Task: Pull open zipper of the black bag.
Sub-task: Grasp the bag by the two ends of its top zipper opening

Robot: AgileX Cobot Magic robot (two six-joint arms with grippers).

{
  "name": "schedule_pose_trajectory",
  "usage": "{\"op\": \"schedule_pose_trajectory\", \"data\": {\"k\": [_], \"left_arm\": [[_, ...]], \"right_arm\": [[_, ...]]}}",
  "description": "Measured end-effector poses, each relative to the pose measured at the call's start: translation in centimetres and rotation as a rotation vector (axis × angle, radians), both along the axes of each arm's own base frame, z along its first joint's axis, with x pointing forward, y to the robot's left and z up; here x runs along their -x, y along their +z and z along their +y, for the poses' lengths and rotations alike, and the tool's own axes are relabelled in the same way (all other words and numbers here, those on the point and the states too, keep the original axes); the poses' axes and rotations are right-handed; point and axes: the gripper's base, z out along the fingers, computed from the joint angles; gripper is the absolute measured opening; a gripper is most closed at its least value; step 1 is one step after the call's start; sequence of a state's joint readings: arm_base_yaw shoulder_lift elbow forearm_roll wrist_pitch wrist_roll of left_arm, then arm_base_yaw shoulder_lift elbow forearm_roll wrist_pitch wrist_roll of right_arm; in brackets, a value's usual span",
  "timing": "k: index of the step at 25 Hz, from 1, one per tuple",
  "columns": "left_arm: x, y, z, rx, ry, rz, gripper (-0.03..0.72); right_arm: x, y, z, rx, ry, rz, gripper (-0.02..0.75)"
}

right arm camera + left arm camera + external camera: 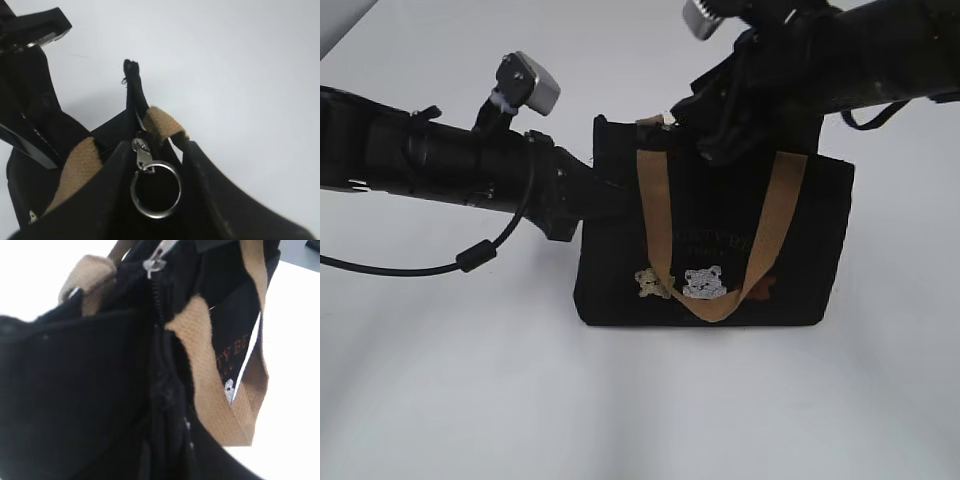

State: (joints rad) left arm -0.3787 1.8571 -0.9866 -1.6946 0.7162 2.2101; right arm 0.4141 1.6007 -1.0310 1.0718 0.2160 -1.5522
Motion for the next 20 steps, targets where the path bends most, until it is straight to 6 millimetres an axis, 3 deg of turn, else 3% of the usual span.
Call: {"op": "schedule_pose_trajectory", "data": {"k": [3, 11, 20], "left_arm": [[0.0, 0.1, 0.0, 0.005, -0.005, 0.000, 0.063], [0.1, 0.1, -0.1, 0.005, -0.007, 0.000, 0.063], [-0.1, 0.0, 0.0, -0.007, 0.030, 0.021, 0.085]], "right_arm": [[-0.1, 0.7, -2.1, -0.061, -0.019, 0.063, 0.242], [0.2, 1.4, -10.5, -0.168, -0.160, 0.296, 0.242], [0.8, 1.3, -11.0, -0.270, -0.223, 0.436, 0.271]]}}
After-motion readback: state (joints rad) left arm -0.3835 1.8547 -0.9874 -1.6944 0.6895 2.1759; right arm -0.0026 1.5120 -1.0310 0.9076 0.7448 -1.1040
